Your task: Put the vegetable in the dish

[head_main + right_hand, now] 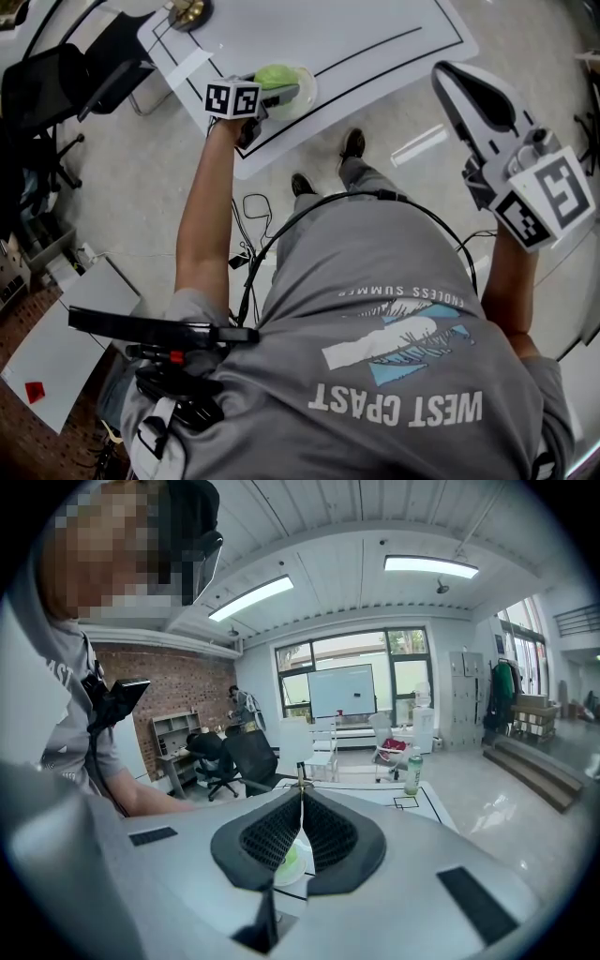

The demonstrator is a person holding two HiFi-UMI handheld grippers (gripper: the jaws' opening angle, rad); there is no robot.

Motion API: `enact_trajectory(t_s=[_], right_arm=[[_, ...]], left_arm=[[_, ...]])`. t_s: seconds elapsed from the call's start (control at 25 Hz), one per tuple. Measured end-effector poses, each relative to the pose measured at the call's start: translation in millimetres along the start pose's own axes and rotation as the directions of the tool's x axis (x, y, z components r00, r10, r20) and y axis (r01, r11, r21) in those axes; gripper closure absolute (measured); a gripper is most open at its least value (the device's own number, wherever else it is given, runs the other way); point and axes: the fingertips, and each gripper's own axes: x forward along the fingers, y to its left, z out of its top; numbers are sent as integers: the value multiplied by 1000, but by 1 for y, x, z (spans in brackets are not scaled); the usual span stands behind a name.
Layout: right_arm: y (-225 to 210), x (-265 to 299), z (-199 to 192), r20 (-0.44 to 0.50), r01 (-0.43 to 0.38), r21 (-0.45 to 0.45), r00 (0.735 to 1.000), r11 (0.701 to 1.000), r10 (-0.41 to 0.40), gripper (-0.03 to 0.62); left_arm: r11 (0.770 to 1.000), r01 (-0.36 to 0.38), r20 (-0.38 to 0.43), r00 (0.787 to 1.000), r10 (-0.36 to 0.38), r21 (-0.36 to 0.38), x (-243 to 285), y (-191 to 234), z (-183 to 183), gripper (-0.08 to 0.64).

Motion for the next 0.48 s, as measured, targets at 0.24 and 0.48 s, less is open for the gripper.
enact_trajectory(t_s=[0.24, 0.48], right_arm=[[-1, 3, -1, -1, -2, 3, 1000, 1000, 2, 584], [0, 6, -2, 2, -9, 2, 1000, 1000, 9, 584]], left_arm=[[995, -63, -4, 998, 63, 71, 2, 3, -2, 120], [979, -133, -24, 990, 138, 156, 10, 4, -8, 96]])
